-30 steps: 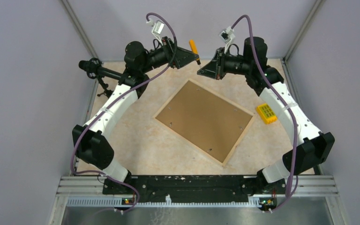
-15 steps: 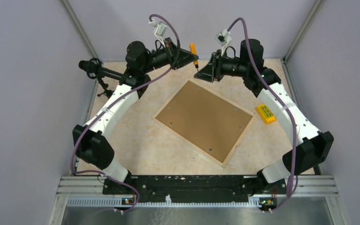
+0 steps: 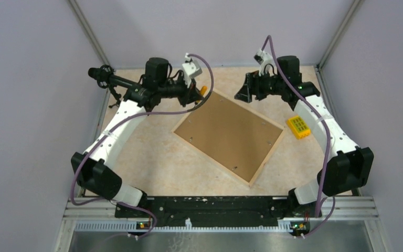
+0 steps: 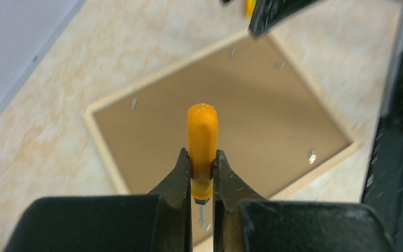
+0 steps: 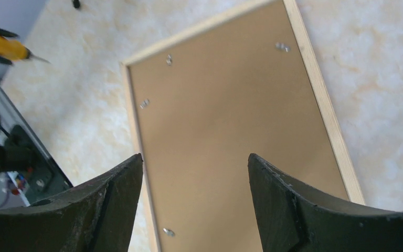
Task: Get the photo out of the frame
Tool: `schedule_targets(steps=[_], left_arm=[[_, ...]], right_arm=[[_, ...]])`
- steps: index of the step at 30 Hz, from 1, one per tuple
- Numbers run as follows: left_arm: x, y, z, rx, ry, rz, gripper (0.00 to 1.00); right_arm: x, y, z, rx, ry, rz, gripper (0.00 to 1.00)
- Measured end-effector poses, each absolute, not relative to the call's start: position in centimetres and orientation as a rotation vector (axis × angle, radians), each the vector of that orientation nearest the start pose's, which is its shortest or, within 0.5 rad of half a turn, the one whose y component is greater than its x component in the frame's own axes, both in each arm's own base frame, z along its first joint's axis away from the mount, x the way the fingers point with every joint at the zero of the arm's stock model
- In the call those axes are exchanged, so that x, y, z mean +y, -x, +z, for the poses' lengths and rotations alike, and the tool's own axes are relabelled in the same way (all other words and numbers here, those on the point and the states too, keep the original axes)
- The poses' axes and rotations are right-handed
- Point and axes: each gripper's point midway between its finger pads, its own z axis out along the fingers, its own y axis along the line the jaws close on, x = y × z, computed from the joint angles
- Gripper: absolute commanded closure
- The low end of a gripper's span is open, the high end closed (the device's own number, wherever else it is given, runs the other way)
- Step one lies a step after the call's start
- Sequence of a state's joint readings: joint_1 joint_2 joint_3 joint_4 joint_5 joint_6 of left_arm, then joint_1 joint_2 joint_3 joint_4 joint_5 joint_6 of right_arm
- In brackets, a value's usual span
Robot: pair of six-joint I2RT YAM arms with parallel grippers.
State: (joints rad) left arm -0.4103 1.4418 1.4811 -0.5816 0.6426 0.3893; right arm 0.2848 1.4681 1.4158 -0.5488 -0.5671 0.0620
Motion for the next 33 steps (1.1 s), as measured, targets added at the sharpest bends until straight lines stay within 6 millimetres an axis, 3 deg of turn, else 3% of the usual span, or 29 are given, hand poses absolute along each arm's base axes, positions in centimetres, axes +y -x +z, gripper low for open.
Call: schedule_targets(steps=[5, 10, 14, 19, 26, 33], left_arm=[[-18.3, -30.4, 23.7, 1.837, -1.295, -0.345, 1.0], [-12.5, -29.7, 16.9, 2.012, -1.422, -0.074, 1.0], [-6.9, -30.4, 12.9, 2.157, -1.426, 0.112, 1.0], [-1.2, -32.7, 10.5, 2.291, -1.316, 0.285, 1.0], [3.0, -35.7, 6.8, 2.412, -1.182, 0.435, 0.97], [5.1, -37.8, 3.9, 2.456, -1.107, 0.575, 0.93]], right_arm=[[18.9, -35.0, 23.3, 2.179, 0.624, 0.703, 0.28], [18.0, -34.8, 22.4, 2.202, 0.642, 0.669, 0.28], [17.7, -34.9, 22.2, 2.203, 0.647, 0.657, 0.28], [17.2, -34.9, 21.8, 2.222, 0.631, 0.655, 0.28], [16.1, -35.4, 21.8, 2.227, 0.593, 0.642, 0.28], [15.7, -34.3, 19.9, 2.28, 0.61, 0.644, 0.29]])
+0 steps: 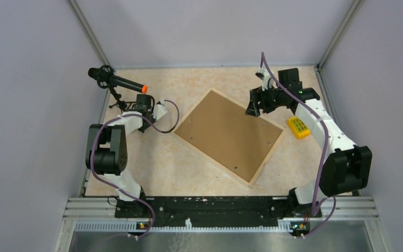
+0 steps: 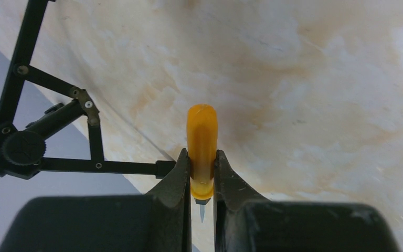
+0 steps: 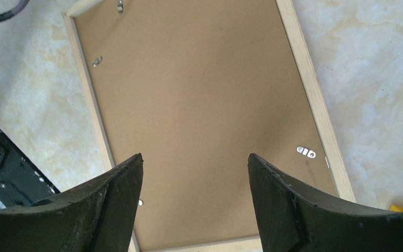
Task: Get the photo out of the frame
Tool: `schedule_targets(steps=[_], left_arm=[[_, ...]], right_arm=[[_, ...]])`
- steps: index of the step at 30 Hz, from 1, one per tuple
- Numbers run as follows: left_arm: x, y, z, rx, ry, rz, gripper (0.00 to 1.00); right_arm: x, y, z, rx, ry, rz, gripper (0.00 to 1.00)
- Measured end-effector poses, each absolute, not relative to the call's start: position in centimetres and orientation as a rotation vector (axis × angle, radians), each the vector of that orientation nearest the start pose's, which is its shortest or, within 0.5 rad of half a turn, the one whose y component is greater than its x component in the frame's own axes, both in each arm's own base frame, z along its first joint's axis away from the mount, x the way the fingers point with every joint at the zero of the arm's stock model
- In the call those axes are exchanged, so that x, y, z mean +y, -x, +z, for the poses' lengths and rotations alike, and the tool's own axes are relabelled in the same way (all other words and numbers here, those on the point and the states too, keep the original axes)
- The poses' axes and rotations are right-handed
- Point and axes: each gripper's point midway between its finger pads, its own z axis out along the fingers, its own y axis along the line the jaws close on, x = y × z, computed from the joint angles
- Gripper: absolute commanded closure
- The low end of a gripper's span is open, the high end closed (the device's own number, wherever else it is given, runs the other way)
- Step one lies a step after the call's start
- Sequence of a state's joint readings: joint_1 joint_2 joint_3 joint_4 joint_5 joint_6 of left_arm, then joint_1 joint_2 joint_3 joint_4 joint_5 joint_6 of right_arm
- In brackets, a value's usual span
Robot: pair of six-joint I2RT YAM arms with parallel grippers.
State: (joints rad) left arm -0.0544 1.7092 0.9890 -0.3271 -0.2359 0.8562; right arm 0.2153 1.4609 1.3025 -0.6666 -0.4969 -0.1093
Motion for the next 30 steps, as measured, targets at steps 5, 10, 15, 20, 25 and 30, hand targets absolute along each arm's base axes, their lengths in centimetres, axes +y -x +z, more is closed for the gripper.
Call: schedule_targets(steps=[5, 10, 15, 20, 25, 30], left_arm=[[6.3, -39.1, 3.9, 2.438, -1.056, 0.674, 0.75], [6.8, -39.7, 4.4, 2.413, -1.028, 0.718, 0.6], [6.7, -39.6, 4.1, 2.415, -1.031, 0.705, 0.51], [6.4, -39.1, 3.7, 2.432, -1.047, 0.667, 0.46], [5.7, -38.5, 3.5, 2.448, -1.057, 0.607, 0.44], [4.2, -37.4, 4.9, 2.419, -1.099, 0.513, 0.44]], right_arm=[[15.0, -34.3, 19.7, 2.289, 0.61, 0.628, 0.3], [14.4, -34.5, 19.6, 2.292, 0.603, 0.613, 0.3], [14.3, -34.3, 19.4, 2.301, 0.615, 0.611, 0.3], [14.2, -34.2, 19.3, 2.303, 0.626, 0.608, 0.3], [14.2, -34.1, 18.9, 2.318, 0.63, 0.611, 0.3], [14.1, -34.3, 18.3, 2.342, 0.634, 0.617, 0.3]])
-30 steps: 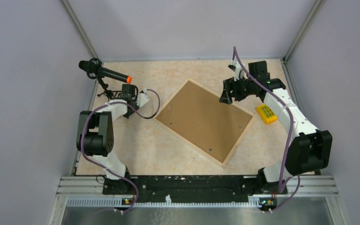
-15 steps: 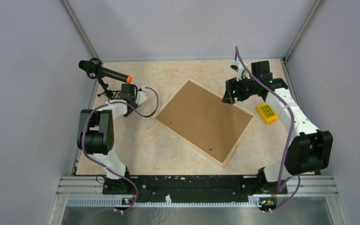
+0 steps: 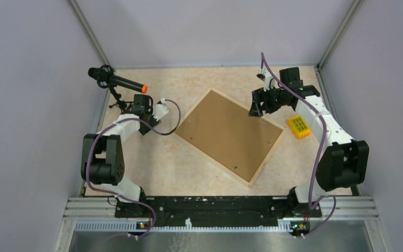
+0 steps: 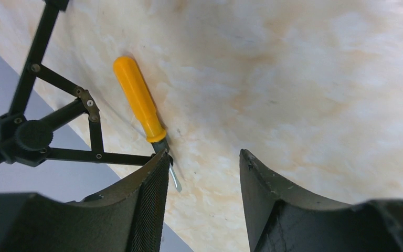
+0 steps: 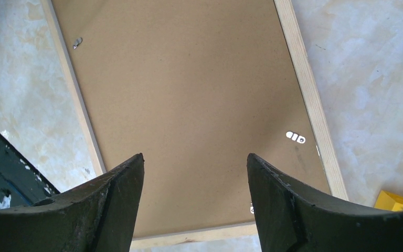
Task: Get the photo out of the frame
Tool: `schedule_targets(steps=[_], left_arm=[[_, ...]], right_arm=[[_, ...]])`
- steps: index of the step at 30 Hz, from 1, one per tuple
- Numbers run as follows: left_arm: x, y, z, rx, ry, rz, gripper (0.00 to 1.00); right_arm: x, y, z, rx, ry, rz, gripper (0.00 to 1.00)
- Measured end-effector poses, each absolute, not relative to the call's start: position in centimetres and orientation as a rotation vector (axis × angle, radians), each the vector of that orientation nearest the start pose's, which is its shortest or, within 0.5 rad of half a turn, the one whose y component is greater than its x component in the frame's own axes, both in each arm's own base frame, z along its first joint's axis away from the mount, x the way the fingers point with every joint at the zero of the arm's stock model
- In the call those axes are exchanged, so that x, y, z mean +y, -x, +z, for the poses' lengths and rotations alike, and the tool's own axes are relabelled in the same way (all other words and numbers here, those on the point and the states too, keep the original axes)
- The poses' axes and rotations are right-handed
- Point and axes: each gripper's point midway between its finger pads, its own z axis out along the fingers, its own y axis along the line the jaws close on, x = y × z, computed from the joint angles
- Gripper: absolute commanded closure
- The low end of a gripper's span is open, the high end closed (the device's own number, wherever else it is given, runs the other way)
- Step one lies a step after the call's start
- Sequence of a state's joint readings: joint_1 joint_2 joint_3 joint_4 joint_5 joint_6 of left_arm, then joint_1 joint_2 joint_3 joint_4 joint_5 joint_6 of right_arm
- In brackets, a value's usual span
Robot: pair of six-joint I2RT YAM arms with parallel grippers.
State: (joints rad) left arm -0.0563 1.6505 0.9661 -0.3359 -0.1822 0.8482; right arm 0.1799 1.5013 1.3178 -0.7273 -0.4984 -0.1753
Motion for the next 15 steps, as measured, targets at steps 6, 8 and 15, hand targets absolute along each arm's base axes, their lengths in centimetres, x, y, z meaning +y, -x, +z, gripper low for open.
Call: schedule_targets(steps=[6, 8, 15], left_arm=[[-0.8, -34.9, 8.9, 2.23, -1.305, 0.257, 0.41], [-2.9, -33.7, 10.2, 2.136, -1.389, 0.149, 0.36], [-13.2, -29.2, 12.5, 1.771, -1.756, -0.165, 0.34]], right_arm=[[13.3, -35.2, 18.4, 2.357, 0.604, 0.639, 0.29], [12.6, -35.5, 18.6, 2.353, 0.581, 0.639, 0.29], [10.1, -35.9, 18.9, 2.365, 0.489, 0.648, 0.29]])
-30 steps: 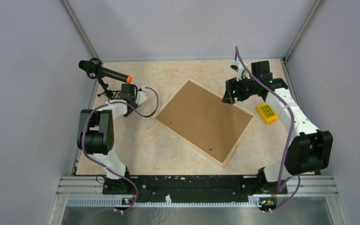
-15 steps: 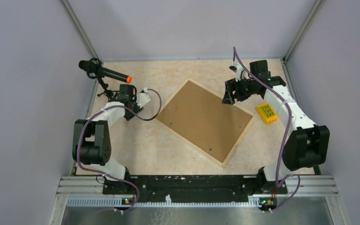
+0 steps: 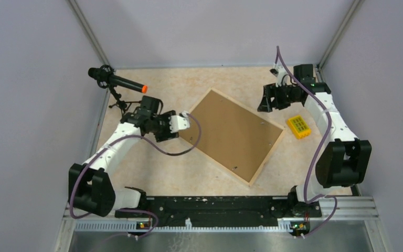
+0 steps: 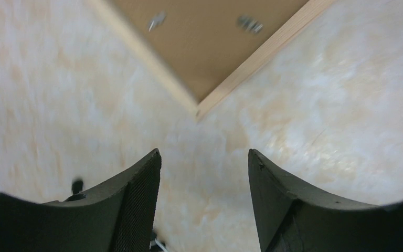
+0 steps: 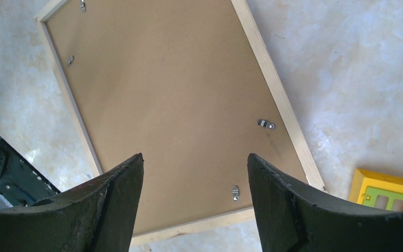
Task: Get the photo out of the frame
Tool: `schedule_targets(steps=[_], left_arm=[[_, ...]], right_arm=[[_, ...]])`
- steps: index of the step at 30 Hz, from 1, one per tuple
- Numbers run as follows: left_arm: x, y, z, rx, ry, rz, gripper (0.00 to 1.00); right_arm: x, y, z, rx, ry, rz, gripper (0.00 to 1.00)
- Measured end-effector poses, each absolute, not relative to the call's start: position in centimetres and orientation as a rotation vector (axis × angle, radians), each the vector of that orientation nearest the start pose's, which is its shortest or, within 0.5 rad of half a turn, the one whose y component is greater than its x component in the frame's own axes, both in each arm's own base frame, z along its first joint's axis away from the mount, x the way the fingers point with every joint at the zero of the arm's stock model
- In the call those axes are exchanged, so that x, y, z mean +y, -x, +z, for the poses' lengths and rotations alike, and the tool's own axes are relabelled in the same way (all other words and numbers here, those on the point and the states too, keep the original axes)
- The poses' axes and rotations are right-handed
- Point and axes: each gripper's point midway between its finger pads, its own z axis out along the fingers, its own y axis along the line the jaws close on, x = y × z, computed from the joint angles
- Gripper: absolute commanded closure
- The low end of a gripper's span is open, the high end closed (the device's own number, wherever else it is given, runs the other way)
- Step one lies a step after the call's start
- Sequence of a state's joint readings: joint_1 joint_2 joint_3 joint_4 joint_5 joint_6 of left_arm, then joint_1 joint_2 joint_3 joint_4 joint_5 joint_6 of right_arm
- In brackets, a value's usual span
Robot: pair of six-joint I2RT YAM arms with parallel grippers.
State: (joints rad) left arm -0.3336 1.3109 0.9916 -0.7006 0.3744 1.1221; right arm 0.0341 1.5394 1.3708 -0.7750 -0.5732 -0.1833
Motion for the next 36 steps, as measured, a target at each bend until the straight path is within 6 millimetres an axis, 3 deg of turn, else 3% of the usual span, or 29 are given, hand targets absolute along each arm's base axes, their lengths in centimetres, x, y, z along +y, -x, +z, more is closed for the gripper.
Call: schedule_targets(steps=[5, 10, 15, 21, 27, 30, 34, 36], left_arm=[[-20.0, -25.5, 10.7, 1.6, -2.019, -0.328, 0.39], [-23.2, -23.9, 7.3, 1.561, -2.204, -0.368, 0.41], [-24.6, -22.7, 5.1, 1.505, -2.326, -0.394, 0.43], [-25.1, -22.0, 2.7, 1.439, -2.458, -0.359, 0.47], [-25.8, -22.8, 2.6, 1.401, -2.479, -0.263, 0.56], [-26.0, -23.1, 2.5, 1.424, -2.48, -0.228, 0.78], [-26.0, -23.3, 2.6, 1.467, -2.469, -0.204, 0.99], [-26.0, -23.3, 2.7, 1.5, -2.456, -0.215, 1.0]], right_arm=[[7.8, -36.2, 19.0, 2.365, 0.402, 0.667, 0.29], [5.1, -36.1, 18.8, 2.378, 0.296, 0.676, 0.29], [3.7, -35.4, 18.2, 2.408, 0.226, 0.694, 0.29], [3.6, -35.2, 18.3, 2.408, 0.203, 0.721, 0.29], [4.0, -34.5, 18.0, 2.415, 0.192, 0.747, 0.29], [4.1, -34.3, 18.0, 2.416, 0.191, 0.753, 0.29], [4.2, -34.3, 18.0, 2.414, 0.19, 0.76, 0.29], [4.2, -34.2, 17.8, 2.418, 0.185, 0.768, 0.29]])
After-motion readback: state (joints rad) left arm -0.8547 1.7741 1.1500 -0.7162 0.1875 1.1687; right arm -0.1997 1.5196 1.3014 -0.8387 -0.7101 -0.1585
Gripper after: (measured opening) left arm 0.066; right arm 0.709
